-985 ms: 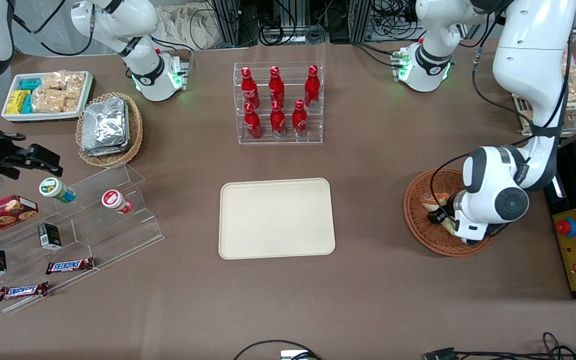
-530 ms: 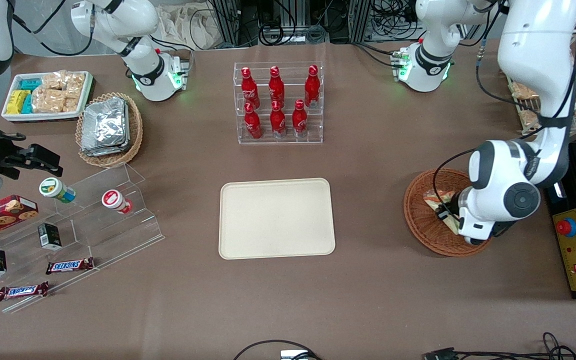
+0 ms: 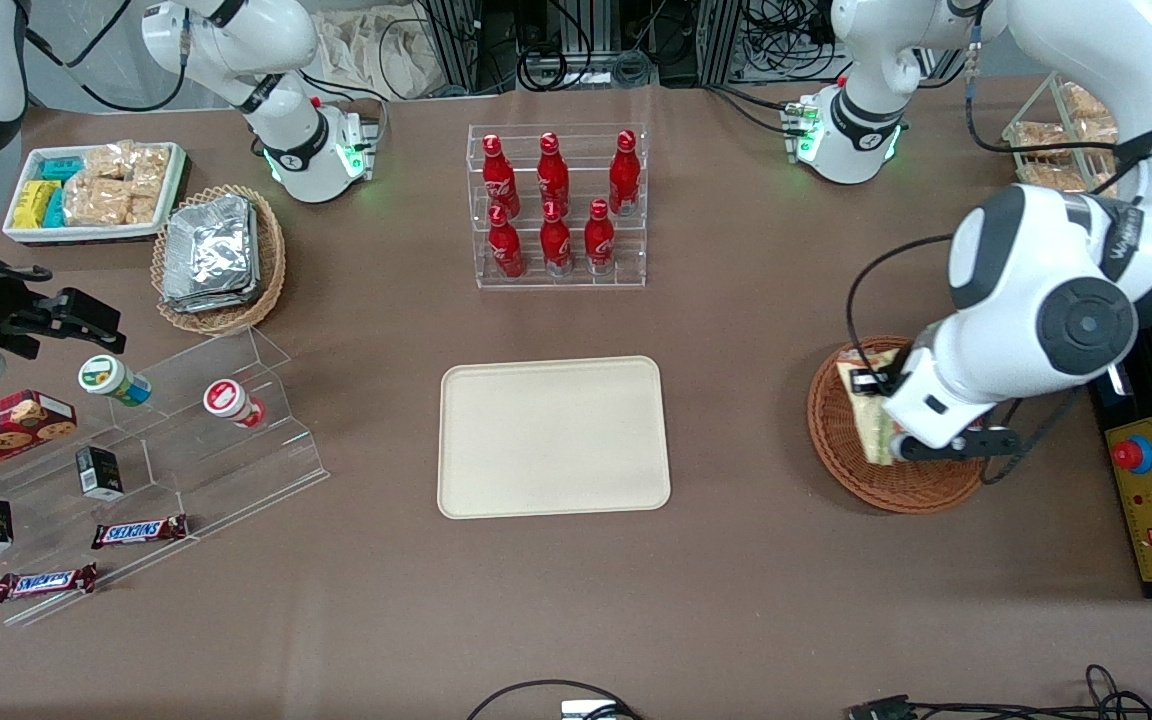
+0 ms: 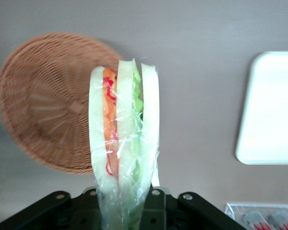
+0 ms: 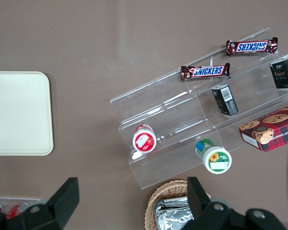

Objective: Place sandwich from basket to tray
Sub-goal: 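Lift the sandwich and carry it toward the cream tray, then lower the sandwich onto the tray and open the left gripper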

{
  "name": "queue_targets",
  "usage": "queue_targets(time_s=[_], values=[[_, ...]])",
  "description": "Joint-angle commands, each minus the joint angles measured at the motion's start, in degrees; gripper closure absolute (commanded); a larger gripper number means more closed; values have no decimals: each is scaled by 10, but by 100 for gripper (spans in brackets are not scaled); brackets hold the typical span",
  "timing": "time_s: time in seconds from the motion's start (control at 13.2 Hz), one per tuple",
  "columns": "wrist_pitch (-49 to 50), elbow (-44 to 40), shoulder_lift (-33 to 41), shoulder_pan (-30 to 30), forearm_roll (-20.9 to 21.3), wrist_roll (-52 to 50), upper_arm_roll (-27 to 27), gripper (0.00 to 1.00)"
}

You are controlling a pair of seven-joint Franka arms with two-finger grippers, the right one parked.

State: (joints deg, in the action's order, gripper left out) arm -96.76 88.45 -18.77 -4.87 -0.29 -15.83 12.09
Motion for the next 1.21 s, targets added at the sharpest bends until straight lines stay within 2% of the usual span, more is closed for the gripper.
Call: queue_targets(time_s=[0.0,0.23,0.45,0.53,0.91,1.14], values=[[13,-54,-54,-9,-4,7,59,100],[9,-106,-127,-34,-8,-24,90,100],[-6,-137,-186,-49,-61,-28,101,99],[-27,-136,-200,-54,-63,-29,101,99],[-117,-132,-260,-105,-51,-51,98,99],[-140,-131,-284,-112,0,-71,98,98]])
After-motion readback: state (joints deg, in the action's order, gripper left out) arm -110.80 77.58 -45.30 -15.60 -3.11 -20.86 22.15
